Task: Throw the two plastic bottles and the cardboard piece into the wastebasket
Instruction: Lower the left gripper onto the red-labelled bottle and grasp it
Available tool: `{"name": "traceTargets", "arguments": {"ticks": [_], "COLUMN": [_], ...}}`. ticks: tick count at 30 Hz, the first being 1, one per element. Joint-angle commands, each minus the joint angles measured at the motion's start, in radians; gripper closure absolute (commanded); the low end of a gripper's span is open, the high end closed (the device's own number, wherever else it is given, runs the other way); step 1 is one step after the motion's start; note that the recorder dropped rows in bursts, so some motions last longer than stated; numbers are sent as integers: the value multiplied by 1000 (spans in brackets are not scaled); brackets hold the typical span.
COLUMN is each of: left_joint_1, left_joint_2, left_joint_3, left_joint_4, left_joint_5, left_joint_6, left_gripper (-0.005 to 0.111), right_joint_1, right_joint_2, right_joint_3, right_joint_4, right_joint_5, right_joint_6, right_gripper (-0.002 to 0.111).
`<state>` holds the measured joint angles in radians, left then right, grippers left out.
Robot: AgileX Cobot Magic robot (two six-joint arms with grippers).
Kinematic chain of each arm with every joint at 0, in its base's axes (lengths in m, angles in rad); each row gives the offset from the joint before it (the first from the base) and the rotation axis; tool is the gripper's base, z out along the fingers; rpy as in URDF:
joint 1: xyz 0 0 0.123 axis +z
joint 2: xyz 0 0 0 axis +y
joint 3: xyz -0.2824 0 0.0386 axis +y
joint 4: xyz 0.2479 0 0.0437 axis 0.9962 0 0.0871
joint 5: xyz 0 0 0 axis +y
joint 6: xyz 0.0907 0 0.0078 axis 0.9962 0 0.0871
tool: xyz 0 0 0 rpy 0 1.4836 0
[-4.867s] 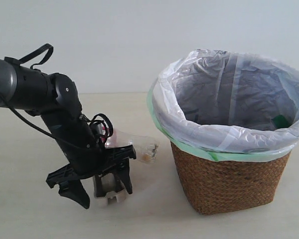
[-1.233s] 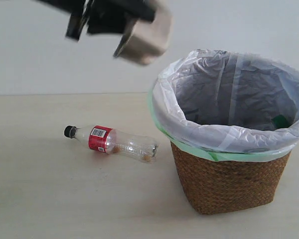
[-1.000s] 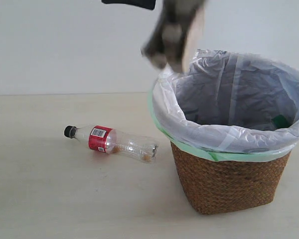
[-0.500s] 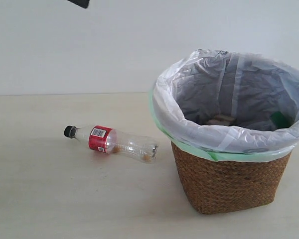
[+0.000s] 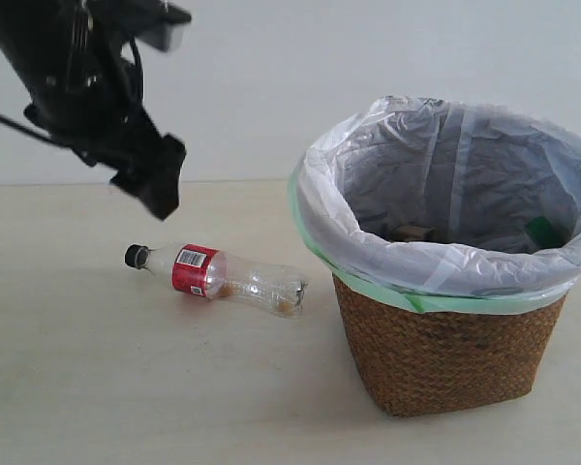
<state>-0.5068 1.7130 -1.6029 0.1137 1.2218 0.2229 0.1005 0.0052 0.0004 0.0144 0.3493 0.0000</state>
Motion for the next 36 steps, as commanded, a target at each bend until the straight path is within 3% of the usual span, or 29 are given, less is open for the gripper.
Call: {"name": "traceTargets", "arguments": {"ticks": [1, 7, 22, 36], "left_joint_1": [-3, -3, -3, -3], "left_joint_2": [34, 104, 251, 356], "left_joint_3": [92, 125, 125, 125], "left_joint_4": [18, 25, 52, 114], "left_joint_5": [-1, -76, -398, -519], "left_joint_6": [186, 416, 730, 750], "left_gripper": [19, 19, 19, 19], "right_joint_1": [2, 2, 2, 2], "right_joint_2": [-5, -5, -5, -5], "right_joint_3": [0, 0, 0, 0], "right_joint_4": [-2, -2, -2, -2], "right_joint_5": [-8, -8, -8, -8], "right_joint_6": [0, 0, 0, 0], "right_gripper": [108, 108, 108, 108]}}
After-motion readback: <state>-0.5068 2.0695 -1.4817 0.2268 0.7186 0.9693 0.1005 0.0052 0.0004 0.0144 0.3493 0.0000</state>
